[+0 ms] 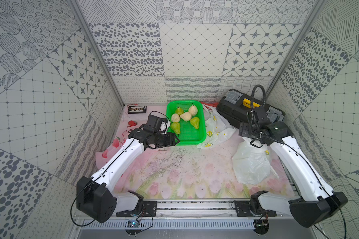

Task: Place the pears into plastic bags & tie knots
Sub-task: Place the plastic bag at the center of the board, then pick up the plastic bag at the center of the board.

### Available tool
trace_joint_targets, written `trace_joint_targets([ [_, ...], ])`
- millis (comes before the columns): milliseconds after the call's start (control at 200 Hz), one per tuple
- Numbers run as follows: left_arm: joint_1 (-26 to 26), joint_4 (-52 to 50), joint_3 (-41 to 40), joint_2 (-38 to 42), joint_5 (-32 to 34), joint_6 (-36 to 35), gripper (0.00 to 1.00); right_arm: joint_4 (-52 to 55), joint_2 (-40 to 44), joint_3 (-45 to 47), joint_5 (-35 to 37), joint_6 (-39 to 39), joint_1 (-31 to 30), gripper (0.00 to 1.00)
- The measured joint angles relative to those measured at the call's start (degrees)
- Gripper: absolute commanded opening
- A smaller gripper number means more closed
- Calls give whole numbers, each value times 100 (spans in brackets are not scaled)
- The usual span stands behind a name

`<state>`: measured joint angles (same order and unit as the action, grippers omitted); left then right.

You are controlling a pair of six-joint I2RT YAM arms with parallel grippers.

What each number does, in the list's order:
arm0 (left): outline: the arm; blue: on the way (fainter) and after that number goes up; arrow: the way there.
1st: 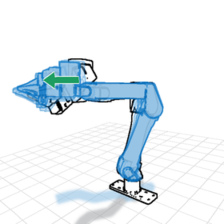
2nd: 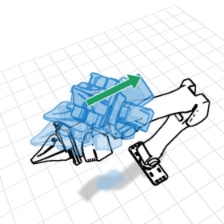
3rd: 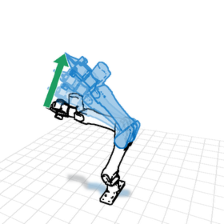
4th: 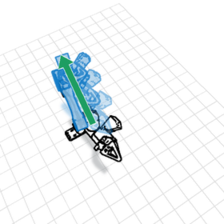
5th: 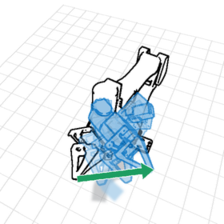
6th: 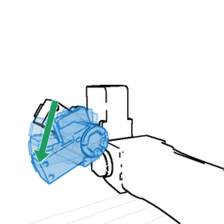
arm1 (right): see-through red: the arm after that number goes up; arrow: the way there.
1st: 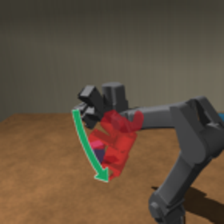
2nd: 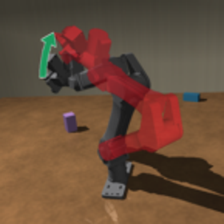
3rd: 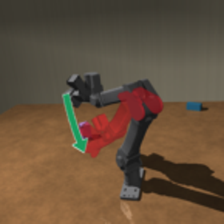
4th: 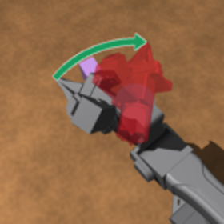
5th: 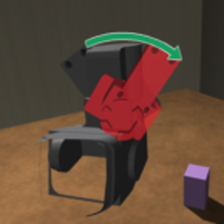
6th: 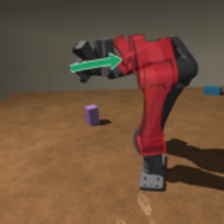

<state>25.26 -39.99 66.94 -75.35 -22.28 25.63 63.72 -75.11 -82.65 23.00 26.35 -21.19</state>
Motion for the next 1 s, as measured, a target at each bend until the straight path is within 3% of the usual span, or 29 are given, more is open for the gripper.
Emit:
trace_joint_targets([
  [130,343,44,186,-122,254,83,62,-776,-841,116,-592,297,-216,84],
  [360,778,96,267,-153,684,236,62,-2022,-2146,476,-1180,949,621,85],
  [570,872,79,258,-20,1150,293,62,-2850,-2975,487,-1394,1384,876,84],
  [640,885,83,247,-13,1235,330,61,-3268,-3237,544,-1589,1508,914,73],
  [755,892,120,160,-39,1259,415,61,-3665,-3609,586,-1899,1714,935,39],
  [880,916,125,105,-68,1263,481,61,-3799,-3609,728,-2044,1722,938,11],
  [951,920,127,83,-68,1281,503,61,-3770,-3327,874,-1978,1657,901,1],
  [1001,922,127,79,-68,1322,516,61,-3644,-2957,946,-1869,1574,828,0],
])
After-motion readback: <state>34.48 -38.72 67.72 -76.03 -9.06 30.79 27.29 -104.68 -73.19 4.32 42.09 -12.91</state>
